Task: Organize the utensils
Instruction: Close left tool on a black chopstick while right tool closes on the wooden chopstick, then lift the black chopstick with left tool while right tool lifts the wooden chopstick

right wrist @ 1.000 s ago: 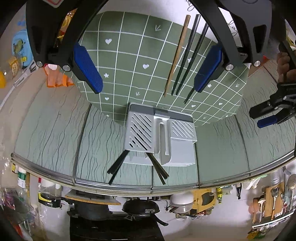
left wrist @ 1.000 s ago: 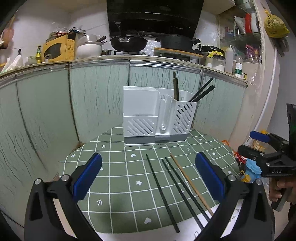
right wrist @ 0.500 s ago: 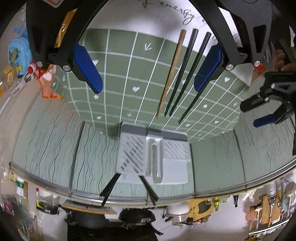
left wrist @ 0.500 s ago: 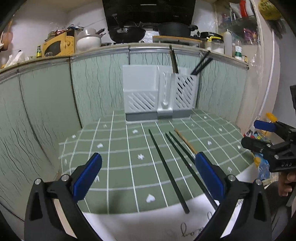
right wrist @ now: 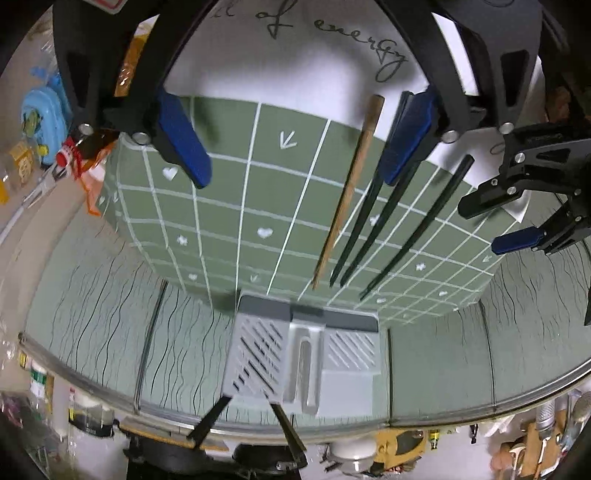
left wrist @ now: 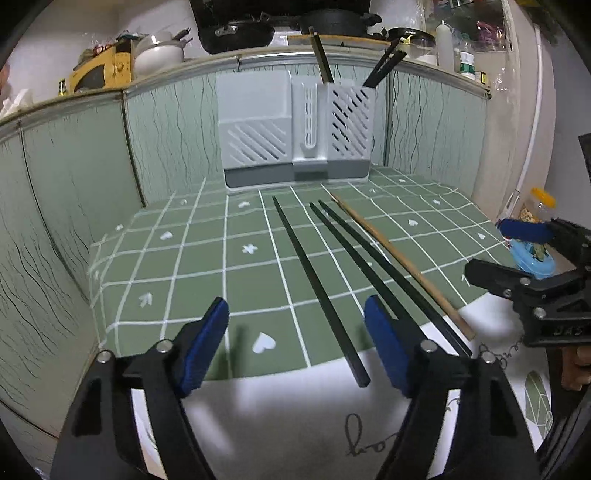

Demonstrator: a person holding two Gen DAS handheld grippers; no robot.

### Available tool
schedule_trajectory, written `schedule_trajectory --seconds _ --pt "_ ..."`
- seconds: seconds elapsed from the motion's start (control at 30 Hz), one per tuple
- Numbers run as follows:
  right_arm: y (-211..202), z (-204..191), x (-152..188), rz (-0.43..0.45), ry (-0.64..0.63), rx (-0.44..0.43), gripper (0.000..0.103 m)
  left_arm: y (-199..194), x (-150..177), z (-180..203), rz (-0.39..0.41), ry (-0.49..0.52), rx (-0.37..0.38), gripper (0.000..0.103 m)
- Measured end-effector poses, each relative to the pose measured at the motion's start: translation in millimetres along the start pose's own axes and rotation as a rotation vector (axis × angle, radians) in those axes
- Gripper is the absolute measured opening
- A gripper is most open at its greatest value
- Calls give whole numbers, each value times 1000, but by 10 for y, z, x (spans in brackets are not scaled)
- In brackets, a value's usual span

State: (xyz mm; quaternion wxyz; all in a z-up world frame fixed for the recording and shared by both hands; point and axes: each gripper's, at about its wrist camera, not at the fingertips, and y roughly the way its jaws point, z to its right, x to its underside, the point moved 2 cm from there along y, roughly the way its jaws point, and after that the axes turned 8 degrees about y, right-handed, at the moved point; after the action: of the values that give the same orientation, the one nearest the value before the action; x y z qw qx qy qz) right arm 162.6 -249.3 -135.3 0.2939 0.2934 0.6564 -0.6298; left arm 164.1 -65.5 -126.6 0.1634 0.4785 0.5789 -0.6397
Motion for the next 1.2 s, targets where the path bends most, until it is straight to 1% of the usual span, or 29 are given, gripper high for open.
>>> schedule_trajectory --seconds 0.07,0.2,0.23,0.27,0.3,0.33,0.4,0.47,0.5,0.53,0.57,0.63,0.67,0.8,0.87,0.9,0.93,1.07,1.2 --pt "66 -16 52 -25 -1 -13 74 39 25 41 -10 4 10 66" --pt "166 -53 149 -63 -5 -42 64 134 70 140 -39 32 16 55" --pt "183 -64 166 -70 -4 -57 58 156 80 158 -48 37 18 48" --pt "184 -73 169 -66 -2 -64 56 180 90 170 -57 38 20 43" --pt "190 -84 169 -66 -5 -67 56 193 99 179 -59 36 18 42" --pt "189 -106 168 -68 -12 -75 53 195 99 196 -54 41 8 41" --pt "192 -139 165 -70 -26 -92 49 198 87 207 -52 43 7 36" --pt "218 -177 176 -82 -42 -103 46 206 72 205 -53 36 0 26" --pt "239 -192 185 -86 -52 -97 45 211 65 198 -53 32 -5 24" --pt "257 -203 196 -86 -57 -94 40 215 62 191 -53 29 -13 19" --pt "261 -204 202 -81 -50 -94 39 223 60 178 -54 26 -22 14" --pt "261 -208 203 -77 -48 -89 37 225 63 149 -56 14 -29 9" --pt "263 -215 208 -75 -50 -83 32 225 66 138 -56 11 -29 8" --pt "259 -210 212 -78 -27 -94 23 230 67 123 -58 11 -29 6" --pt "253 -207 224 -79 -7 -97 12 233 65 110 -58 3 -24 6" --pt "253 -206 227 -78 -2 -92 8 230 69 109 -58 1 -23 6" --pt "256 -211 229 -77 4 -89 7 231 67 101 -57 -6 -20 6" --pt "250 -155 210 -83 38 -94 7 205 64 53 -63 -37 -5 6" --pt "162 -97 154 -74 52 -93 7 85 32 24 -49 -37 -4 6"
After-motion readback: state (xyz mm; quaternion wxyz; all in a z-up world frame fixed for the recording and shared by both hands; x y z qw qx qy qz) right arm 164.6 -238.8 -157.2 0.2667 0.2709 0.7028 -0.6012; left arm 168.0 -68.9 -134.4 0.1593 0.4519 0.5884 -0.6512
